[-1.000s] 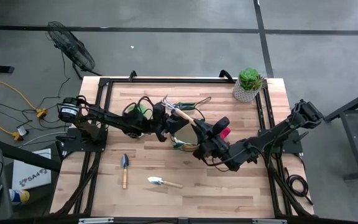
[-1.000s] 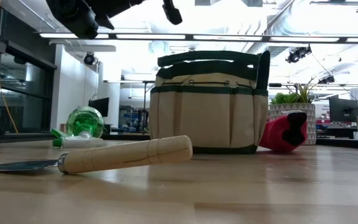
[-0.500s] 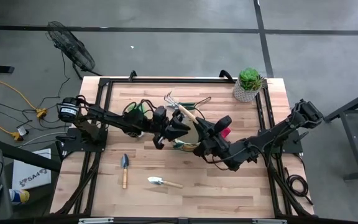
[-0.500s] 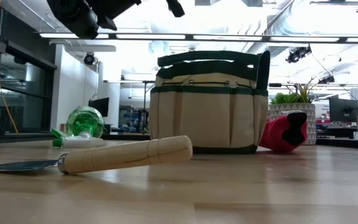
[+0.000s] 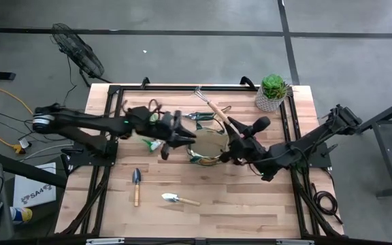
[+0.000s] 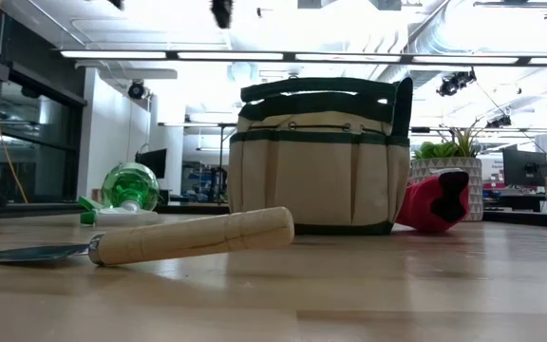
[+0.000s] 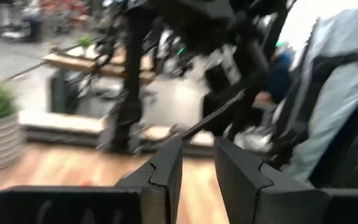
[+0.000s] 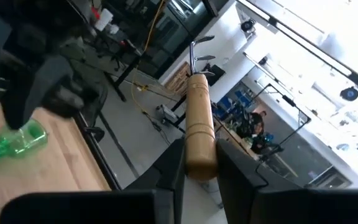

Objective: Pick & Place Garden tools in Gardening bag
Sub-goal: Put the brown hand rake into the gardening bag

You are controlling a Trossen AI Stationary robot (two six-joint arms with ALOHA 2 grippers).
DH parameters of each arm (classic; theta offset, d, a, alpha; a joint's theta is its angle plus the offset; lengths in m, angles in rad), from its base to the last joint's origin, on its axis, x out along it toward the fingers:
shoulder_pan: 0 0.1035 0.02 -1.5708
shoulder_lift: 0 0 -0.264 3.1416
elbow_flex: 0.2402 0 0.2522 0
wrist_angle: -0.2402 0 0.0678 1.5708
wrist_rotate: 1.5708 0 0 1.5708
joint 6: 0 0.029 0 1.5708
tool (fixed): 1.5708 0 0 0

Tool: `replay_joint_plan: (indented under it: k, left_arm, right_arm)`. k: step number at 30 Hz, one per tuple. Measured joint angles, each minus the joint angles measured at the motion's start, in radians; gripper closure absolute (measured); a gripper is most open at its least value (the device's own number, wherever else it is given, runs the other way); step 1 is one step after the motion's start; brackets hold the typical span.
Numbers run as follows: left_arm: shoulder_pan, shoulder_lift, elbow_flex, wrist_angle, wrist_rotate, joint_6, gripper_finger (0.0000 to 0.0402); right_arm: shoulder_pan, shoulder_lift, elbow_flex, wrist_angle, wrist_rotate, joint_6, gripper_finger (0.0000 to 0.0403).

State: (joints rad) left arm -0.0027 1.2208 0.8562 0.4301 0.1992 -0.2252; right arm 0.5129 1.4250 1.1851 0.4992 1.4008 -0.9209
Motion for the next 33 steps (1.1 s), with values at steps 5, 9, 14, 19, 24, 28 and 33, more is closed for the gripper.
replay_joint_plan:
  k: [5, 9, 14, 19, 24, 28, 33]
  left_arm:
    - [-0.065, -0.208, 0.0, -0.313, -0.2, 0.089, 0.0312]
    - [-0.139, -0.353, 0.0, -0.487, -0.377, 0.098, 0.0312]
    - [-0.256, -0.478, 0.0, -0.6, -0.523, 0.093, 0.0312]
    - [-0.374, -0.53, 0.0, -0.677, -0.654, 0.087, 0.0312]
    - [-0.472, -0.533, 0.0, -0.716, -0.773, 0.086, 0.0312]
    - [-0.525, -0.533, 0.0, -0.718, -0.846, 0.086, 0.0312]
    - [-0.564, -0.534, 0.0, -0.718, -0.906, 0.075, 0.0312]
  right_arm:
    - [0.031, 0.0, 0.0, -0.002, -0.03, 0.057, 0.0342]
    - [0.042, -0.001, 0.0, -0.064, -0.174, 0.242, 0.0342]
    - [0.007, -0.001, 0.0, -0.227, -0.398, 0.537, 0.0342]
    - [-0.025, -0.003, 0.0, -0.338, -0.521, 0.707, 0.0342]
    - [-0.046, -0.006, 0.038, -0.424, -0.639, 0.841, 0.0342]
    - [-0.084, 0.002, 0.157, -0.698, -0.696, 0.992, 0.0342]
    - [-0.139, 0.003, 0.3, -0.987, -0.833, 1.152, 0.0342]
